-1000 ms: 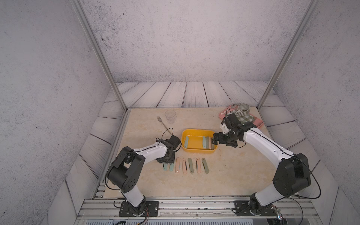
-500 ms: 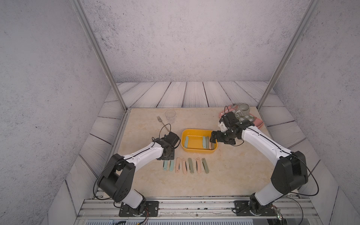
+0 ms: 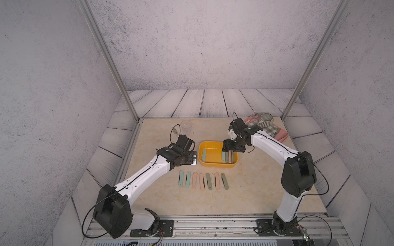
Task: Take the fruit knife out of the storage box
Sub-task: Place the fruit knife at the center of the board, then pick up the fruit knife from the storage box.
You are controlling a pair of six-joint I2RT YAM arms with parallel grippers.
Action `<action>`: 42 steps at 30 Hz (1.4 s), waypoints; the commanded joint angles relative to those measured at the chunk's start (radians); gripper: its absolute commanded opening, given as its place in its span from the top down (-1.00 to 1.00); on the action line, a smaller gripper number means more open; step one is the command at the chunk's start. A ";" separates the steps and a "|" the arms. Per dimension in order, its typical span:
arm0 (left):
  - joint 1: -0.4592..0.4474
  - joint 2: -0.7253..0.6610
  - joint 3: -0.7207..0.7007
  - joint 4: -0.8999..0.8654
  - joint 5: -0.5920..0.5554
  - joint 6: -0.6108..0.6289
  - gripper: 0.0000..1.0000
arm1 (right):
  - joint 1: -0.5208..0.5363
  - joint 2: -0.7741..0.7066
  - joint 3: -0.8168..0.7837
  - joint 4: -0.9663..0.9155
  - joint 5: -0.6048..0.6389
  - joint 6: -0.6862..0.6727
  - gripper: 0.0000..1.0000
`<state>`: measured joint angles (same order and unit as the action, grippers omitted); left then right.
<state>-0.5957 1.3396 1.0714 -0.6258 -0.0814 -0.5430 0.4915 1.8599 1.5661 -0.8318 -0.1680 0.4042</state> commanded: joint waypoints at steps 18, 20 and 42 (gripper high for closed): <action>0.008 -0.119 -0.044 0.013 0.047 0.032 -0.97 | 0.025 0.316 0.187 0.022 0.154 -0.023 -0.06; 0.008 -0.118 -0.041 0.012 0.053 0.036 -0.97 | 0.025 0.331 0.200 0.023 0.157 -0.024 -0.06; 0.014 -0.089 -0.031 0.019 0.077 0.051 -0.97 | 0.040 0.419 0.224 0.042 0.168 -0.042 0.22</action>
<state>-0.5892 1.2400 1.0393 -0.6010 -0.0097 -0.5011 0.5255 2.2513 1.7905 -0.7700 -0.0223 0.3782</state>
